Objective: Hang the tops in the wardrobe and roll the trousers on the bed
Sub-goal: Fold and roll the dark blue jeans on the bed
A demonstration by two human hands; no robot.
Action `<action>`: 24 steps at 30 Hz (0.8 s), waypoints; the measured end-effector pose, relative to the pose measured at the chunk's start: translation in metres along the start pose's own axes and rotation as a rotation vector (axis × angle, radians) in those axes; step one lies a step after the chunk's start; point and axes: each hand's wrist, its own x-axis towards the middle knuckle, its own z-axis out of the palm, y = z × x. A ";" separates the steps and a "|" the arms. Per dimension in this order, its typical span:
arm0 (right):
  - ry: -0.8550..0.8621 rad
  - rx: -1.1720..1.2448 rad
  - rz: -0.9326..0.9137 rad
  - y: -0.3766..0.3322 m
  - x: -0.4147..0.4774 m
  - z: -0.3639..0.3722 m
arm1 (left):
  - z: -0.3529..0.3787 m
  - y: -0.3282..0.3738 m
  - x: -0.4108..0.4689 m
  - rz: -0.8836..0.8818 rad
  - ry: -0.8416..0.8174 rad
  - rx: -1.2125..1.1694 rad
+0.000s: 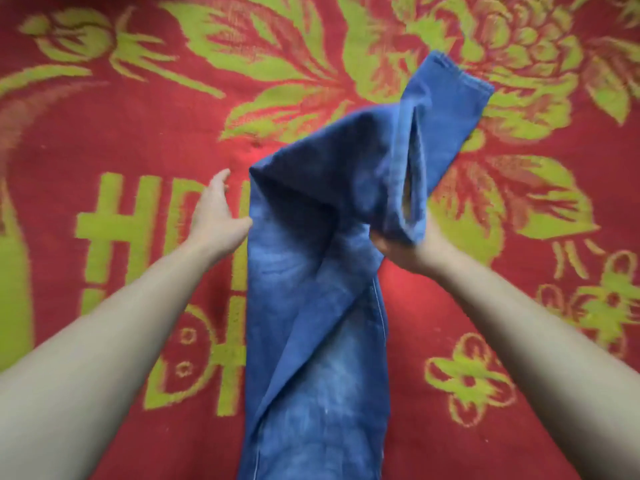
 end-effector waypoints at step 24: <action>0.329 0.098 -0.067 0.004 0.070 -0.009 | -0.009 0.060 0.017 0.358 0.214 -0.182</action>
